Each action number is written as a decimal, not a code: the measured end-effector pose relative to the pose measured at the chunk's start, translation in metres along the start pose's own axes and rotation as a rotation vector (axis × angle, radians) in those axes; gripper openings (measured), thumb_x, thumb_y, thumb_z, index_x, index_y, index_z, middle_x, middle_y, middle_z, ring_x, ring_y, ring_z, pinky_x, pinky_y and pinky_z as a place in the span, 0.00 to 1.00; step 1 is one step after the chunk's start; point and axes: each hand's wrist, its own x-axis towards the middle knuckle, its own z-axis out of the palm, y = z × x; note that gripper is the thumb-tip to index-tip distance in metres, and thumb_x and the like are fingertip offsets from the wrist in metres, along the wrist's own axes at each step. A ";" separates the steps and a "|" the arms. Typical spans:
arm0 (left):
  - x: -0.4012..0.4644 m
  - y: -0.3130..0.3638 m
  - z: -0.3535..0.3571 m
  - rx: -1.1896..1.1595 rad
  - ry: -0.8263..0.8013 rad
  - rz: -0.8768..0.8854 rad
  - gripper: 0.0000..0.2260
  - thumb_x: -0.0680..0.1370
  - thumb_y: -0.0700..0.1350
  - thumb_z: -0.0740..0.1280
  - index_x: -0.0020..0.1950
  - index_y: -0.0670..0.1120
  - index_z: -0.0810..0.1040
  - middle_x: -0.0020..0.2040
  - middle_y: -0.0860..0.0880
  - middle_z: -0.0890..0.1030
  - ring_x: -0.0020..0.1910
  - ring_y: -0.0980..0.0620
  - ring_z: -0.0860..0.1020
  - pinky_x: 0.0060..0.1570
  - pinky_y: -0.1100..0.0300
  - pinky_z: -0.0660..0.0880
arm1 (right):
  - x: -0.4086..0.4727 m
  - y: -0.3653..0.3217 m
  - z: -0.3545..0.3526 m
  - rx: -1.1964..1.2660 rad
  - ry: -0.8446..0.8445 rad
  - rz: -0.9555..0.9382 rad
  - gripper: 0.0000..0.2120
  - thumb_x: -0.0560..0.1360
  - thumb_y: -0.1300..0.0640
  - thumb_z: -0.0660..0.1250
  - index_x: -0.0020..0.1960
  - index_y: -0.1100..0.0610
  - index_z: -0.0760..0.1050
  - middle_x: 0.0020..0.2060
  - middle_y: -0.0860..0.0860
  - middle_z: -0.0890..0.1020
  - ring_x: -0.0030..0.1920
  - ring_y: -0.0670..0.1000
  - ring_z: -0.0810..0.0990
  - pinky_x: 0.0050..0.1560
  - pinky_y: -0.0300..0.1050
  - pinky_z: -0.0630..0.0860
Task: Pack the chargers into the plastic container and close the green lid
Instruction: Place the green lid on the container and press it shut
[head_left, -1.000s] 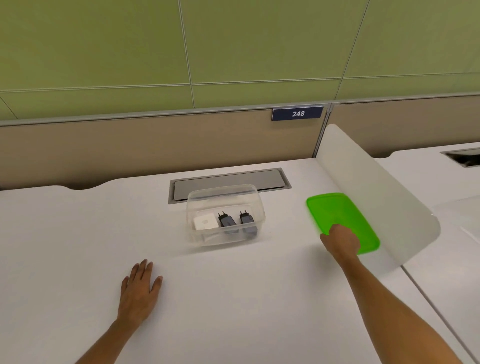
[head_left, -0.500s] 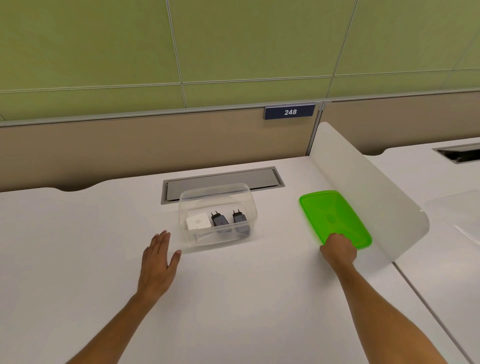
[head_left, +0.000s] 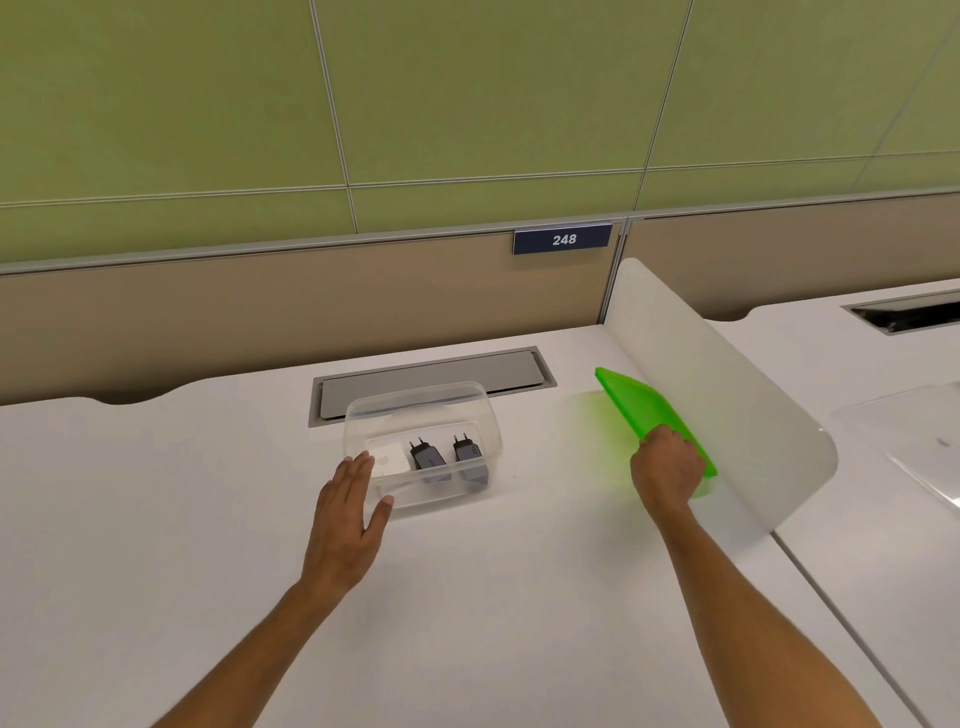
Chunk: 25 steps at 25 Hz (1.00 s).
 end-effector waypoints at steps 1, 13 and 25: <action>0.001 0.003 0.001 -0.003 -0.005 0.003 0.27 0.77 0.55 0.55 0.75 0.47 0.58 0.75 0.48 0.61 0.73 0.57 0.52 0.74 0.48 0.55 | 0.005 -0.007 -0.006 0.070 0.041 -0.007 0.06 0.75 0.62 0.62 0.50 0.63 0.75 0.45 0.62 0.82 0.49 0.64 0.79 0.50 0.53 0.71; 0.010 0.031 0.007 -0.156 -0.061 -0.088 0.25 0.80 0.53 0.58 0.75 0.50 0.56 0.76 0.53 0.59 0.75 0.56 0.54 0.73 0.58 0.52 | 0.009 -0.101 -0.092 0.627 0.339 -0.097 0.09 0.78 0.56 0.61 0.51 0.57 0.79 0.43 0.60 0.84 0.45 0.64 0.79 0.42 0.50 0.70; 0.070 0.056 -0.005 -0.562 -0.042 -0.372 0.26 0.79 0.52 0.61 0.75 0.52 0.58 0.71 0.51 0.69 0.67 0.52 0.67 0.63 0.61 0.62 | -0.017 -0.176 -0.120 1.087 -0.049 -0.292 0.07 0.77 0.57 0.66 0.49 0.58 0.81 0.39 0.56 0.84 0.40 0.55 0.81 0.47 0.58 0.79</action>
